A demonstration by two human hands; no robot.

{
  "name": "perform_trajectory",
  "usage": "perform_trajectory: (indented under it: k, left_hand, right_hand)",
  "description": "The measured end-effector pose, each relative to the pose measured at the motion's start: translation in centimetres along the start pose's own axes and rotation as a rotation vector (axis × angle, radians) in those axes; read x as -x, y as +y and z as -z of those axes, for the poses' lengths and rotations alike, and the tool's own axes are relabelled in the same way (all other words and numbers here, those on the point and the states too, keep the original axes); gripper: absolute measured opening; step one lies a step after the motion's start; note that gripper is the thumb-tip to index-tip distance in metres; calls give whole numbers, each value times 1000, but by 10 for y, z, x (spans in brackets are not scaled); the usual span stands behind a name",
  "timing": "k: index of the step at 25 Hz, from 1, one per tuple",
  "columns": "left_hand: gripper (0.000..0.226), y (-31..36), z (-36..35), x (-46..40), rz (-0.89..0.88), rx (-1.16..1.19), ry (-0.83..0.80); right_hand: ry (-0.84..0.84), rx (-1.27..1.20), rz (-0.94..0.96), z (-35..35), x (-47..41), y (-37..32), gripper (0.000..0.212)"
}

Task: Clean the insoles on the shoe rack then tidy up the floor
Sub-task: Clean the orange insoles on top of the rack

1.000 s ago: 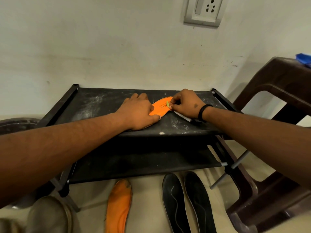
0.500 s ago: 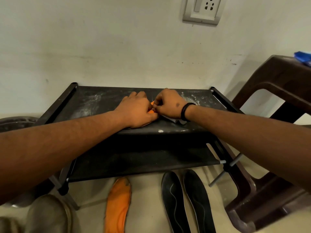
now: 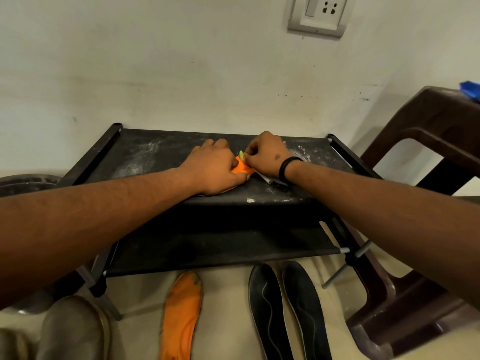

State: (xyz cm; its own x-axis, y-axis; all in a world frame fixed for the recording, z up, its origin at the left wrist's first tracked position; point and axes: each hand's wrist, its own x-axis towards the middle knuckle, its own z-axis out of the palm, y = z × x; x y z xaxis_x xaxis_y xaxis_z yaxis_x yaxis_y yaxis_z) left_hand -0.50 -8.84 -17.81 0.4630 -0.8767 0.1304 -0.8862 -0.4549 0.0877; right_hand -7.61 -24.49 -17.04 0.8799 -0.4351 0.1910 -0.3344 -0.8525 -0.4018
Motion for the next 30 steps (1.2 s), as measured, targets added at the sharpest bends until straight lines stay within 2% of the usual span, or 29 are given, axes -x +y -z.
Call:
perform_trajectory:
  k: [3, 8, 10, 14, 19, 21, 24, 26, 30]
  left_hand:
    - [56, 1, 1, 0, 2, 3, -13]
    - [60, 1, 3, 0, 4, 10, -24]
    - [60, 1, 2, 0, 7, 4, -21]
    - [55, 1, 1, 1, 7, 17, -7]
    - [54, 2, 2, 3, 6, 25, 3]
    - [53, 2, 2, 3, 10, 32, 1]
    - [52, 2, 2, 2, 13, 28, -1]
    - [54, 2, 2, 2, 12, 20, -7]
    - [58, 1, 4, 2, 12, 14, -20]
  right_hand:
    - [-48, 81, 70, 11, -3, 6, 15]
    - [112, 326, -104, 13, -18, 22, 17]
    - [142, 319, -122, 4, -18, 18, 16]
    - [37, 202, 4, -3, -19, 11, 17]
    - [-78, 203, 245, 0, -11, 4, 22]
    - [-89, 351, 380, 4, -9, 5, 22]
    - [-35, 714, 540, 9, -10, 4, 21]
    - [-16, 830, 547, 11, -13, 3, 20]
    - [-29, 911, 466, 23, -21, 8, 21]
